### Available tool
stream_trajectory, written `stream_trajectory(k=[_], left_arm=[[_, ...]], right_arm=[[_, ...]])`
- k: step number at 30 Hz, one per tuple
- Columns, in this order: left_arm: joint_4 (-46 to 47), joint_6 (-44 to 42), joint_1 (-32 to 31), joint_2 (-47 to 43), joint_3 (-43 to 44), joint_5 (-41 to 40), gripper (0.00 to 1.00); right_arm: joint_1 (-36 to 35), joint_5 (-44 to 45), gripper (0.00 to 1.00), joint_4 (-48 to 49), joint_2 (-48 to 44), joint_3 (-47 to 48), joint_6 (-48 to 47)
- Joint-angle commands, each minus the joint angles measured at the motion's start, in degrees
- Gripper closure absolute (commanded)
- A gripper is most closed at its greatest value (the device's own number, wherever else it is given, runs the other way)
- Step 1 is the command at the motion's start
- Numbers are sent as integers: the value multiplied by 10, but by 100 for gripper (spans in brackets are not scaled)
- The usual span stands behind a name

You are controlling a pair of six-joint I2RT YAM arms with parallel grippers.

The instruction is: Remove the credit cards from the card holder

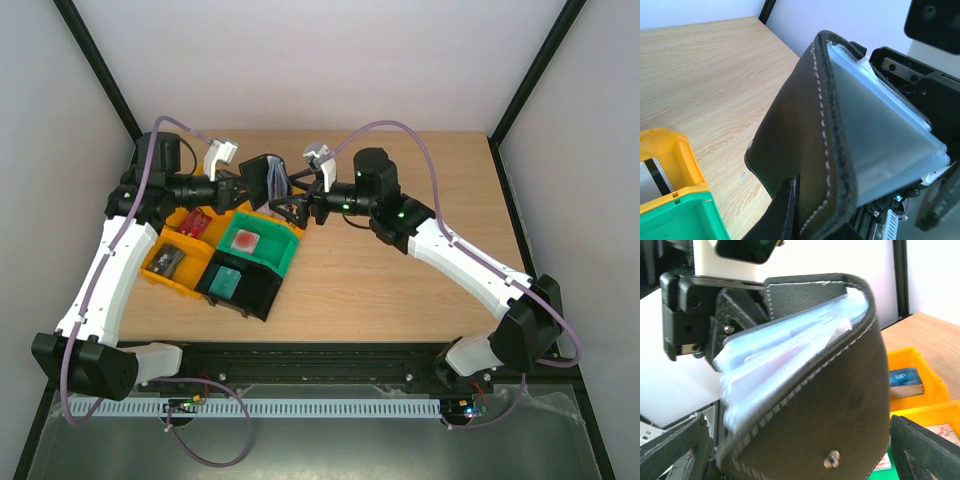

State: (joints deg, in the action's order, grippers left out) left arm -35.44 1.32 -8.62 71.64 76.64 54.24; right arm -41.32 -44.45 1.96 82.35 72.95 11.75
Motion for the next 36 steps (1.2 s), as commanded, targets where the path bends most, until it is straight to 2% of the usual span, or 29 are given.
stream_trajectory(k=[1,5,6,10,14,20,23,25,27,32,36], left_arm=[[-3,-7,6,-5,25,31,98],[-12,-14,8,2,31,48,98],[-12,-14,8,2,32,50,98],[-24,-33,7,-3,29,50,98],[-46,-58,7,7,38,61,98],[-35,-59,8,8,31,18,97],[8,-27,10,8,-2,-29,64],[24,-23,12,4,-22,-68,48],[38,-16,18,-3,-39,-72,34],[50,-6,19,-2,-49,-41,20],[46,-11,19,-6,-51,-32,14]], right_arm=[[-1,50,6,55,-2,-5,5],[-1,88,11,52,5,11,10],[-1,94,16,49,5,11,8],[0,95,41,31,1,7,-2],[4,78,61,32,5,8,3],[9,62,95,-24,13,49,1],[9,61,98,-53,28,67,10],[10,50,98,-85,49,103,17],[9,32,98,-113,71,135,30],[4,-4,98,-85,71,126,53],[3,-32,98,-84,73,130,48]])
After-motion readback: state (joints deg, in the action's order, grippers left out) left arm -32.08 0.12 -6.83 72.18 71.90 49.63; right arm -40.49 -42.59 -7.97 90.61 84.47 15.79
